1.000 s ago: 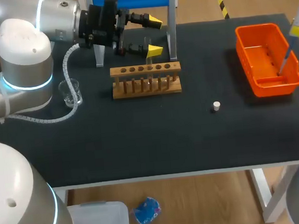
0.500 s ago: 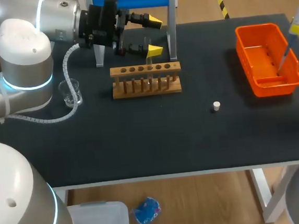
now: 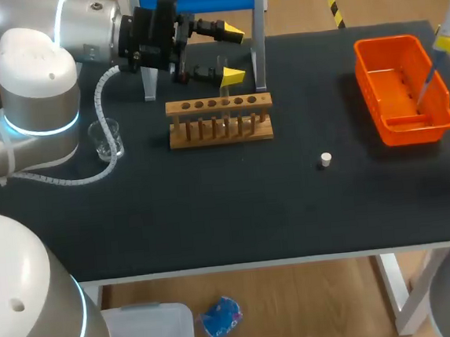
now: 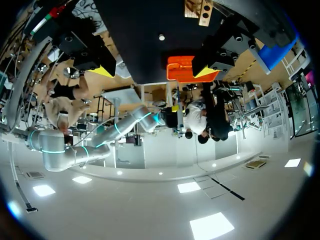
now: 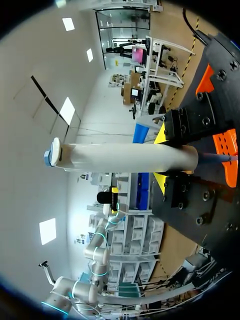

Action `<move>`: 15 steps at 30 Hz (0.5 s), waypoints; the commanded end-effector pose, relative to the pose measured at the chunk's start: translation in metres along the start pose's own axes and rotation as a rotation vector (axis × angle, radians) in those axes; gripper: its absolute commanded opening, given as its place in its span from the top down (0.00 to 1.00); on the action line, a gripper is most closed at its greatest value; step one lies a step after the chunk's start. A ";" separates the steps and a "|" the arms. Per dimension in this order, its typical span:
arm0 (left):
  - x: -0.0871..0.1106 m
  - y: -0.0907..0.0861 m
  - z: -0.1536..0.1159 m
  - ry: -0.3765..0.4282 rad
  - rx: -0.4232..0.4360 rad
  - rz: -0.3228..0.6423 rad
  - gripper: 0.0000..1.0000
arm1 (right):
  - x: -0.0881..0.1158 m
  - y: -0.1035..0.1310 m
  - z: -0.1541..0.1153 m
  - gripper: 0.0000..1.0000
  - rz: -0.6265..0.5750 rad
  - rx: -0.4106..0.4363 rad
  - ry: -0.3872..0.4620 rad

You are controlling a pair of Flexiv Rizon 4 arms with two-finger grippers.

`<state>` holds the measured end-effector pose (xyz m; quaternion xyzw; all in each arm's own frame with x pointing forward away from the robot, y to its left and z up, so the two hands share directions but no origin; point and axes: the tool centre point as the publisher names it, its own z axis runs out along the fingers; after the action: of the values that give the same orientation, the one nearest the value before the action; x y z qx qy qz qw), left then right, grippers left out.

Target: Invert the test tube, pick up the pipette, mount the tip to pipette, aspirate from beaker and dispense into the tube, eject the tip, return the pipette, and cap with the stopper.

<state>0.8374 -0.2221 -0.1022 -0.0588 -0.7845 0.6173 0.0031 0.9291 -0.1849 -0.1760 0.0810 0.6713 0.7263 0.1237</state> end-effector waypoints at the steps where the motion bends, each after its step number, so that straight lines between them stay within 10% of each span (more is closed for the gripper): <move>1: 0.000 0.000 0.000 -0.001 0.001 0.002 0.00 | 0.000 0.000 -0.001 1.00 -0.001 0.000 0.002; 15: -0.015 -0.014 0.014 0.031 -0.018 0.013 0.00 | 0.000 0.000 -0.001 1.00 -0.001 0.000 0.002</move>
<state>0.8377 -0.2270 -0.0965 -0.0658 -0.7861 0.6146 0.0029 0.9291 -0.1850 -0.1760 0.0810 0.6712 0.7264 0.1238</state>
